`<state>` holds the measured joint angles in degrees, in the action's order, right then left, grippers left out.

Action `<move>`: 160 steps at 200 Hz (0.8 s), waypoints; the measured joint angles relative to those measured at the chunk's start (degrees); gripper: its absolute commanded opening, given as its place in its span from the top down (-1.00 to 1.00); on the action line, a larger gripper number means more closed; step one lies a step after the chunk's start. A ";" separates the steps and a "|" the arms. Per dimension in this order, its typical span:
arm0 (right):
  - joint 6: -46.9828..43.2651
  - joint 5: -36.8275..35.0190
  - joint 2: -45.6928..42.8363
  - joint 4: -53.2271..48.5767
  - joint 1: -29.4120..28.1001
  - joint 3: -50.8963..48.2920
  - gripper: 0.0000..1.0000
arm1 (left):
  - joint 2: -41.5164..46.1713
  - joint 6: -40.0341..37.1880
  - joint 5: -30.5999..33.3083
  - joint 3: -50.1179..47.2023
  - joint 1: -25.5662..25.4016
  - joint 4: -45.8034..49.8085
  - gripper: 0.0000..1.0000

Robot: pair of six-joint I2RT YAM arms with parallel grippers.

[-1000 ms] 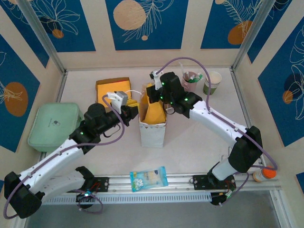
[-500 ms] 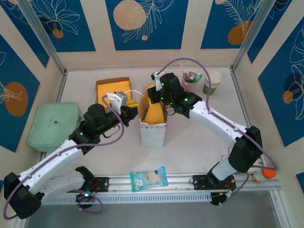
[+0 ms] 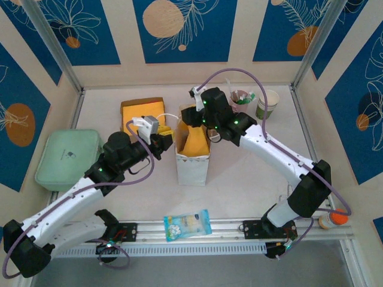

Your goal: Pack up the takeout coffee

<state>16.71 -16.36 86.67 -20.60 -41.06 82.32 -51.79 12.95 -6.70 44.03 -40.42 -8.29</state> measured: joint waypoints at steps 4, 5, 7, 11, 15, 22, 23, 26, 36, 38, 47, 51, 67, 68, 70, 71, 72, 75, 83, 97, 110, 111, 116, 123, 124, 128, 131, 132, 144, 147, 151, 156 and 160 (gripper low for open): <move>-0.09 0.00 0.00 -0.07 -0.09 0.22 0.11 | 0.02 0.00 0.02 0.00 0.00 0.04 0.50; -0.11 0.00 0.00 -0.07 -0.11 0.24 0.11 | 0.02 0.00 0.00 0.00 0.00 0.04 0.50; -0.17 0.00 -0.02 -0.07 -0.15 0.33 0.11 | 0.07 0.00 0.02 0.00 0.00 0.07 0.51; -0.24 0.00 -0.02 -0.17 -0.22 0.55 0.10 | 0.11 0.00 0.02 -0.02 0.00 0.11 0.51; -0.22 0.00 -0.02 -0.24 -0.26 0.72 0.09 | 0.13 0.00 0.02 -0.02 0.00 0.24 0.51; -0.26 0.00 -0.02 -0.48 -0.39 1.03 0.07 | 0.24 0.00 0.17 -0.07 0.00 0.31 0.51; -0.26 0.00 -0.02 -0.48 -0.42 1.05 0.07 | 0.26 0.00 0.20 -0.07 0.00 0.31 0.51; -0.26 -0.02 -0.04 -0.66 -0.48 1.20 0.07 | 0.33 0.00 0.22 -0.11 0.00 0.37 0.51; -0.28 -0.02 -0.24 -1.11 -0.63 1.51 0.04 | 0.50 0.00 0.44 -0.17 0.00 0.46 0.50; -0.28 0.00 -0.31 -1.27 -0.63 1.62 0.03 | 0.52 0.00 0.44 -0.17 0.00 0.50 0.50; -0.26 -0.02 -0.61 -1.84 -0.81 2.03 0.02 | 0.70 0.00 0.63 -0.17 0.00 0.68 0.51; -0.26 -0.04 -0.70 -2.05 -0.87 2.21 0.01 | 0.76 0.00 0.76 -0.20 0.00 0.70 0.51; -0.24 -0.39 -1.55 -3.26 -1.27 3.23 -0.02 | 1.14 0.00 1.18 -0.35 -0.02 0.74 0.50; -0.22 -0.42 -1.62 -3.28 -1.29 3.28 -0.03 | 1.16 0.00 1.25 -0.39 -0.02 0.74 0.50; -0.24 -0.46 -1.75 -3.41 -1.36 3.41 -0.03 | 1.22 0.00 1.27 -0.39 -0.04 0.74 0.50; -0.24 -0.50 -1.81 -3.52 -1.38 3.50 -0.03 | 1.25 0.00 1.27 -0.42 -0.04 0.74 0.49; -0.24 -0.50 -1.86 -3.54 -1.40 3.56 -0.04 | 1.27 0.00 1.27 -0.42 -0.04 0.76 0.50; -0.22 -0.61 -2.12 -3.78 -1.51 3.76 -0.06 | 1.36 0.00 1.33 -0.44 -0.04 0.81 0.49; -0.26 -0.94 -2.75 -4.42 -1.75 4.24 -0.09 | 1.53 0.00 1.53 -0.48 -0.09 0.94 0.48; -0.26 -1.38 -3.89 -5.27 -2.05 5.05 -0.12 | 1.73 -0.02 1.95 -0.48 -0.11 1.20 0.42; -0.24 -1.73 -4.79 -6.25 -2.12 6.12 -0.12 | 1.81 -0.13 2.51 -0.48 -0.11 1.55 0.37; -0.24 -1.73 -4.81 -6.29 -2.12 6.16 -0.12 | 1.81 -0.11 2.54 -0.48 -0.11 1.57 0.36; -0.24 -1.84 -5.07 -6.56 -2.12 6.60 -0.13 | 1.84 -0.26 2.73 -0.48 -0.11 1.75 0.35; -0.26 -2.12 -5.40 -6.99 -2.12 7.08 -0.13 | 1.84 -0.31 2.99 -0.48 -0.13 1.97 0.33; -0.24 -2.16 -5.42 -7.06 -2.12 7.10 -0.13 | 1.84 -0.31 3.04 -0.48 -0.13 1.99 0.33; -0.24 -2.36 -5.60 -7.39 -2.12 7.32 -0.13 | 1.84 -0.37 3.32 -0.48 -0.13 2.16 0.31; -0.24 -2.54 -5.73 -7.58 -2.12 7.43 -0.13 | 1.84 -0.44 3.48 -0.48 -0.13 2.25 0.30; -0.24 -2.58 -5.77 -7.58 -2.12 7.48 -0.13 | 1.84 -0.44 3.50 -0.48 -0.13 2.27 0.30; -0.22 -3.43 -6.23 -8.66 -2.12 7.69 -0.15 | 1.84 -0.81 4.33 -0.48 -0.15 2.69 0.22; -0.22 -3.61 -6.32 -8.98 -2.12 7.69 -0.15 | 1.84 -0.83 4.52 -0.48 -0.15 2.84 0.21; -0.22 -4.07 -6.43 -9.46 -2.12 7.69 -0.15 | 1.84 -0.85 4.81 -0.48 -0.17 2.99 0.18; -0.17 -4.48 -6.54 -9.94 -2.12 7.69 -0.16 | 1.81 -1.03 5.18 -0.48 -0.17 3.23 0.16; -0.17 -4.81 -6.58 -10.45 -2.10 7.69 -0.16 | 1.81 -0.87 5.55 -0.48 -0.17 3.39 0.14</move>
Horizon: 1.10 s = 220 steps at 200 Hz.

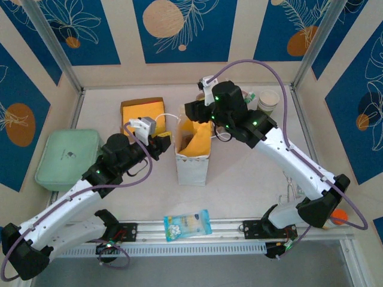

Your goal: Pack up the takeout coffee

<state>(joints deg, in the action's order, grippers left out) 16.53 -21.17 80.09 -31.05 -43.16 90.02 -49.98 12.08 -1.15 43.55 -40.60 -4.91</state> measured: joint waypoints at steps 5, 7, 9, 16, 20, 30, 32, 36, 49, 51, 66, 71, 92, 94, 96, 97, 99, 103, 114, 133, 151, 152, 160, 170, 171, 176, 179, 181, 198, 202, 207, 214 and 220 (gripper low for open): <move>0.22 -0.42 -0.04 -0.76 0.02 0.00 -0.17 | 0.00 -0.09 0.39 0.00 -0.02 0.26 0.11; 0.24 -0.59 -0.07 -1.11 0.04 0.00 -0.17 | -0.02 -0.02 0.59 0.00 -0.02 0.33 0.10; 0.35 -0.74 -0.07 -1.31 0.07 0.00 -0.17 | -0.02 -0.17 0.79 0.02 -0.02 0.46 0.09; 0.66 -1.33 -0.07 -2.45 0.24 0.00 -0.18 | -0.09 -0.17 1.33 0.13 -0.04 1.09 0.05; 0.87 -1.60 -0.07 -3.21 0.37 0.00 -0.18 | -0.11 0.02 1.55 0.20 -0.04 1.31 0.03; 1.51 -2.10 -0.07 -5.11 0.72 0.00 -0.18 | -0.50 -0.15 2.32 0.55 -0.04 2.01 -0.01; 1.62 -2.23 -0.07 -5.55 0.83 0.00 -0.18 | -0.63 0.04 2.40 0.70 -0.04 2.23 -0.02; 1.90 -2.51 -0.07 -6.36 1.05 0.00 -0.18 | -0.87 -0.09 2.73 0.98 -0.04 2.69 -0.03; 2.75 -3.06 -0.07 -8.66 1.99 0.00 -0.18 | -1.97 0.00 3.54 2.21 -0.04 4.00 -0.08; 3.04 -3.10 -0.07 -9.05 2.21 0.00 -0.18 | -2.08 0.00 3.63 2.34 -0.04 4.13 -0.08; 4.11 -3.39 -0.09 -11.26 3.50 -0.04 -0.17 | -3.08 0.02 4.52 3.76 -0.04 5.16 -0.12; 4.52 -3.41 -0.20 -11.76 3.91 -0.20 -0.16 | -3.37 0.02 4.83 4.24 -0.04 5.73 -0.14; 6.03 -3.02 -1.42 -13.40 5.46 -1.88 -0.10 | -4.68 0.07 6.05 6.69 0.13 7.65 -0.18; 6.25 -2.89 -1.60 -13.53 5.60 -2.12 -0.08 | -4.81 0.07 6.16 6.97 0.17 7.91 -0.18; 6.23 -2.82 -1.70 -13.62 5.73 -2.34 -0.07 | -5.05 0.11 6.29 7.28 0.26 8.07 -0.18; 6.27 -2.80 -1.77 -13.64 5.77 -2.43 -0.07 | -5.11 0.13 6.32 7.41 0.28 8.13 -0.18; 6.51 -2.73 -1.95 -13.77 5.88 -2.64 -0.06 | -5.31 0.20 6.40 7.74 0.35 8.41 -0.18; 6.60 -2.60 -2.12 -14.03 6.10 -2.93 -0.03 | -5.75 0.31 6.60 8.39 0.50 8.85 -0.18; 7.34 -2.21 -2.56 -14.71 6.49 -3.74 0.04 | -6.91 0.92 6.91 9.90 1.18 9.99 -0.18; 8.09 -1.14 -2.69 -15.15 6.54 -4.72 0.18 | -8.87 1.88 7.04 11.91 2.38 11.52 -0.17; 8.39 0.00 -2.69 -15.37 6.54 -5.42 0.31 | -10.16 3.02 6.99 12.57 3.67 12.90 -0.15; 8.50 0.07 -2.69 -15.37 6.54 -5.44 0.32 | -10.19 3.08 6.97 12.57 3.72 12.94 -0.14; 8.72 0.61 -2.67 -15.34 6.54 -5.60 0.37 | -10.56 3.52 6.93 12.59 4.26 13.44 -0.12; 8.57 1.31 -2.64 -15.37 6.54 -5.66 0.44 | -11.04 4.20 6.73 12.59 4.92 13.99 -0.08; 8.59 1.36 -2.64 -15.34 6.54 -5.66 0.44 | -11.08 4.26 6.71 12.59 4.94 14.03 -0.08; 8.61 1.81 -2.62 -15.30 6.54 -5.66 0.47 | -11.34 4.44 6.56 12.61 5.20 14.27 -0.06; 8.68 1.97 -2.62 -15.30 6.54 -5.66 0.49 | -11.45 4.59 6.45 12.61 5.38 14.40 -0.04; 8.81 2.10 -2.60 -15.30 6.54 -5.66 0.49 | -11.54 4.59 6.38 12.61 5.44 14.45 -0.03; 8.50 3.10 -2.03 -15.30 6.54 -5.66 0.58 | -12.13 5.64 5.75 12.61 6.05 14.82 0.07; 8.55 3.28 -1.84 -15.30 6.54 -5.66 0.59 | -12.15 5.57 5.66 12.61 6.16 14.93 0.11; 8.59 3.45 -1.46 -15.32 6.54 -5.66 0.61 | -12.15 5.70 5.55 12.61 6.23 15.02 0.14; 8.48 3.65 -1.03 -15.28 6.51 -5.64 0.63 | -12.13 5.88 5.40 12.61 6.27 15.02 0.21; 8.41 3.69 -0.68 -15.23 6.51 -5.64 0.65 | -12.13 5.99 5.22 12.61 6.34 14.93 0.27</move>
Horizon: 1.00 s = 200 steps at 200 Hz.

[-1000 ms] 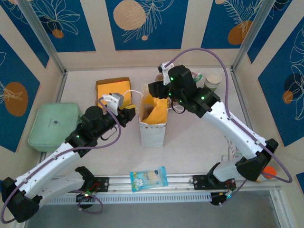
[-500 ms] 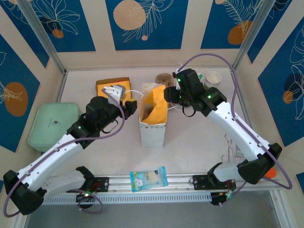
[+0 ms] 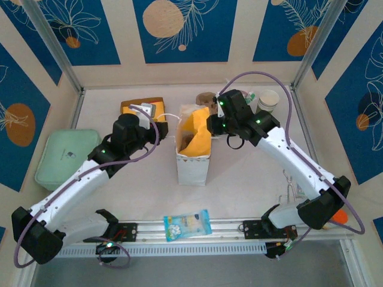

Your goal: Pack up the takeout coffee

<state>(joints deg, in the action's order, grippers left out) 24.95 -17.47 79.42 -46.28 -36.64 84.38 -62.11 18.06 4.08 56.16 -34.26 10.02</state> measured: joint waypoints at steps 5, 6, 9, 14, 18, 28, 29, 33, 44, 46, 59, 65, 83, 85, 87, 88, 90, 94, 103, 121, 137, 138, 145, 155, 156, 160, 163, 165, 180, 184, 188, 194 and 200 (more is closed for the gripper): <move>-0.07 0.11 0.33 0.02 0.00 0.02 0.67 | 0.00 0.35 -0.04 0.00 0.02 -0.04 0.33; -0.04 0.13 0.35 0.02 0.00 0.04 0.67 | 0.00 0.24 -0.07 0.00 0.02 -0.04 0.34; -0.11 0.17 0.55 0.11 0.00 0.04 0.68 | 0.00 0.22 -0.11 0.00 0.02 -0.04 0.36; -0.11 0.20 0.74 0.11 -0.04 0.13 0.69 | 0.00 0.20 -0.22 0.00 0.04 -0.04 0.41; -0.20 0.24 1.01 0.11 -0.04 0.24 0.70 | 0.00 0.57 -0.24 0.00 0.09 -0.04 0.44; -0.31 0.37 1.49 0.00 -0.04 0.66 0.71 | 0.09 0.31 -0.55 0.00 0.13 -0.07 0.53; -0.33 0.39 1.53 0.00 -0.04 0.70 0.72 | 0.11 0.37 -0.57 0.00 0.13 -0.07 0.54; -0.50 0.39 1.73 0.04 -0.04 0.81 0.73 | 0.15 0.37 -0.61 0.00 0.17 -0.07 0.56; -0.66 0.44 2.10 0.02 -0.04 1.31 0.74 | 0.35 0.59 -0.66 0.00 0.24 -0.09 0.63; -0.70 0.42 2.19 -0.04 -0.04 1.42 0.75 | 0.37 0.44 -0.66 0.00 0.24 -0.11 0.63; -0.94 0.37 2.49 0.00 -0.04 1.99 0.76 | 0.72 0.50 -0.90 0.00 0.31 -0.15 0.65; -1.01 0.37 2.58 0.00 -0.04 2.23 0.77 | 0.87 0.50 -1.05 -0.02 0.31 -0.15 0.66; -1.38 0.33 3.02 -0.02 -0.04 2.97 0.78 | 1.25 0.52 -1.31 -0.02 0.31 -0.15 0.66; -1.42 0.35 3.08 -0.04 -0.02 3.06 0.78 | 1.29 0.52 -1.33 -0.02 0.31 -0.15 0.66; -1.46 0.33 3.13 -0.02 -0.02 3.13 0.78 | 1.29 0.52 -1.36 -0.02 0.31 -0.17 0.66; -1.51 0.33 3.17 -0.04 -0.02 3.19 0.78 | 1.29 0.52 -1.42 -0.02 0.31 -0.15 0.66; -1.57 0.33 3.23 -0.07 -0.02 3.28 0.78 | 1.31 0.52 -1.49 -0.02 0.31 -0.17 0.66; -1.60 0.35 3.34 -0.07 -0.02 3.45 0.78 | 1.31 0.52 -1.51 -0.02 0.31 -0.20 0.66; -1.84 0.31 3.50 -0.07 0.04 3.72 0.78 | 1.31 0.50 -1.57 -0.02 0.31 -0.20 0.65; -2.14 0.11 3.58 -0.09 0.31 3.91 0.78 | 1.31 0.55 -1.81 -0.07 0.39 -0.22 0.58; -2.25 0.04 3.58 -0.07 0.59 4.02 0.78 | 1.31 0.37 -2.16 -0.09 0.42 -0.31 0.46; -2.25 0.04 3.58 -0.07 0.61 4.02 0.78 | 1.31 0.35 -2.14 -0.09 0.42 -0.33 0.45; -2.25 -0.07 3.58 -0.09 0.68 4.02 0.77 | 1.31 0.35 -2.27 -0.09 0.42 -0.42 0.38; -2.25 -0.09 3.58 -0.09 0.79 4.02 0.71 | 1.29 0.59 -2.34 -0.09 0.42 -0.55 0.22; -2.23 -0.09 3.58 -0.09 0.79 4.02 0.70 | 1.29 0.44 -2.34 -0.09 0.42 -0.55 0.21; -2.32 -0.09 3.58 -0.11 0.79 4.02 0.67 | 1.31 0.57 -2.34 -0.09 0.42 -0.55 0.16; -2.34 -0.09 3.58 -0.11 0.79 4.02 0.64 | 1.31 0.31 -2.36 -0.09 0.42 -0.55 0.12; -2.21 -0.07 3.58 -0.09 0.79 4.02 0.62 | 1.31 0.17 -2.34 -0.09 0.42 -0.52 0.10; -2.40 -0.09 3.56 -0.11 0.79 4.02 0.51 | 1.31 0.09 -2.27 -0.09 0.42 -0.52 -0.03; -2.23 -0.11 3.56 -0.11 0.79 4.02 0.47 | 1.31 -0.04 -2.25 -0.09 0.42 -0.50 -0.06; -2.51 -0.11 3.56 -0.11 0.79 4.02 0.42 | 1.31 0.11 -2.21 -0.09 0.42 -0.52 -0.09; -2.47 -0.11 3.54 -0.13 0.79 4.02 0.36 | 1.31 -0.13 -2.10 -0.09 0.42 -0.50 -0.11; -2.47 -0.13 3.52 -0.15 0.79 4.02 0.29 | 1.31 -0.39 -2.03 -0.09 0.42 -0.48 -0.15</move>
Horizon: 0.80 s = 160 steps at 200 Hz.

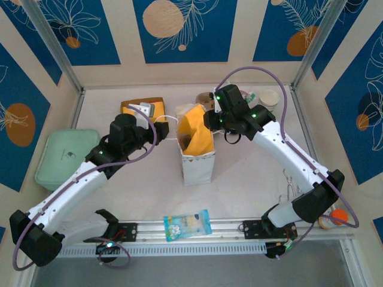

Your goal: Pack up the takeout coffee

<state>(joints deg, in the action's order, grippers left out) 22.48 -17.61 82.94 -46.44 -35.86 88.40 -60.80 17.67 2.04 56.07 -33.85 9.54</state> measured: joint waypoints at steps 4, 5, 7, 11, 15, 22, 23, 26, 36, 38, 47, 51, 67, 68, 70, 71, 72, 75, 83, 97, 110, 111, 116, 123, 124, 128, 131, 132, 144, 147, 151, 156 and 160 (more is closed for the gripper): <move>0.24 -0.04 -0.04 0.00 0.00 0.00 0.24 | 0.00 -0.04 0.07 0.00 0.00 0.00 -0.16; 0.28 -0.04 -0.07 0.00 0.00 -0.02 0.21 | 0.00 -0.11 0.09 0.00 0.00 0.00 -0.17; -0.11 -0.02 -0.09 0.00 -0.02 -0.02 0.19 | 0.00 -0.11 0.13 0.00 0.00 0.00 -0.19; 0.20 -0.04 -0.13 -0.07 0.00 0.00 0.13 | 0.00 -0.24 0.15 0.00 0.00 0.02 -0.21; -0.24 -0.07 -0.22 -0.13 -0.02 -0.02 0.07 | 0.02 -0.13 0.22 0.00 0.00 0.07 -0.23; -0.42 -0.11 -0.42 -0.22 -0.02 -0.02 -0.07 | 0.11 -0.26 0.46 0.00 0.00 0.24 -0.28; -0.22 -0.15 -0.46 -0.24 -0.02 0.00 -0.09 | 0.13 -0.28 0.44 0.00 0.00 0.26 -0.29; -0.17 -0.13 -0.59 -0.26 -0.02 -0.02 -0.14 | 0.22 -0.59 0.59 0.00 0.00 0.39 -0.31; -0.70 -0.22 -1.03 -0.37 -0.02 -0.02 -0.29 | 0.50 -0.63 1.03 0.00 0.00 0.66 -0.39; -0.35 -0.17 -1.11 -0.37 -0.02 0.00 -0.31 | 0.61 -0.92 1.07 0.00 0.00 0.70 -0.40; -0.90 -0.22 -1.73 -0.37 -0.02 0.00 -0.41 | 1.03 -1.36 1.46 0.00 0.00 0.96 -0.45; -0.96 -0.26 -2.01 -0.37 -0.02 0.00 -0.45 | 1.22 -1.40 1.64 0.00 0.00 1.07 -0.46; -1.57 -0.39 -3.50 -0.31 -0.02 -0.02 -0.56 | 2.32 -2.03 2.58 0.00 0.00 1.46 -0.51; -1.66 -0.42 -3.54 -0.31 -0.02 -0.02 -0.57 | 2.34 -2.03 2.62 0.00 0.00 1.49 -0.51; -1.77 -0.42 -3.78 -0.31 -0.02 -0.02 -0.58 | 2.54 -2.05 2.80 0.00 0.00 1.57 -0.52; -1.68 -0.42 -3.87 -0.31 -0.02 -0.02 -0.58 | 2.60 -2.10 2.82 0.00 0.00 1.62 -0.52; -1.57 -0.42 -4.04 -0.28 -0.02 -0.02 -0.58 | 2.69 -2.19 2.97 0.00 0.00 1.64 -0.52; -1.86 -0.42 -4.35 -0.26 -0.02 -0.02 -0.59 | 2.89 -2.38 3.19 0.00 0.00 1.70 -0.52; -2.08 -0.44 -5.25 -0.15 -0.02 -0.07 -0.62 | 3.48 -2.78 3.76 0.00 0.00 1.92 -0.53; -2.36 -0.63 -7.06 0.72 0.00 -0.59 -0.66 | 4.66 -3.48 4.92 0.00 0.00 2.12 -0.54; -2.64 -1.09 -8.79 1.55 0.00 -1.49 -0.69 | 5.86 -4.31 6.05 -0.09 0.00 2.10 -0.55; -2.62 -1.14 -9.01 1.64 0.00 -1.57 -0.69 | 6.05 -4.37 6.23 -0.11 0.00 2.10 -0.56; -2.73 -1.36 -9.57 2.08 0.00 -1.97 -0.70 | 6.62 -4.72 6.67 -0.33 0.00 2.08 -0.56; -2.82 -1.73 -10.58 2.54 0.07 -2.60 -0.71 | 7.50 -4.98 7.26 -0.74 0.00 2.03 -0.57; -2.82 -1.75 -10.69 2.58 0.09 -2.69 -0.71 | 7.72 -5.03 7.32 -0.85 0.00 2.03 -0.58; -2.86 -1.97 -11.26 2.99 0.15 -3.13 -0.71 | 8.37 -5.40 7.67 -1.27 0.00 1.92 -0.58; -2.97 -2.05 -11.65 3.17 0.17 -3.43 -0.71 | 8.83 -5.60 7.87 -1.57 0.00 1.90 -0.59; -2.97 -2.14 -11.85 3.23 0.22 -3.61 -0.72 | 8.96 -5.66 7.91 -1.66 0.00 1.90 -0.59; -3.04 -2.82 -13.49 4.20 0.44 -5.14 -0.72 | 11.02 -6.27 8.79 -3.41 0.00 1.25 -0.62; -3.04 -3.02 -13.84 4.46 0.52 -5.51 -0.73 | 11.65 -6.43 9.05 -3.98 0.02 1.11 -0.63; -3.10 -3.21 -14.29 4.72 0.63 -5.99 -0.73 | 12.20 -6.49 9.31 -4.55 0.02 0.94 -0.63; -3.21 -3.45 -14.91 5.25 0.76 -6.62 -0.73 | 12.98 -6.73 9.81 -5.31 0.02 0.70 -0.64; -3.26 -3.63 -15.37 5.51 0.90 -7.06 -0.73 | 13.62 -6.95 10.29 -5.88 0.04 0.55 -0.64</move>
<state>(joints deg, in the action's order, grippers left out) 19.22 -21.23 67.57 -40.93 -34.96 81.34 -47.18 10.72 12.34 50.19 -33.80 10.09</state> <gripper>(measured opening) 0.863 0.814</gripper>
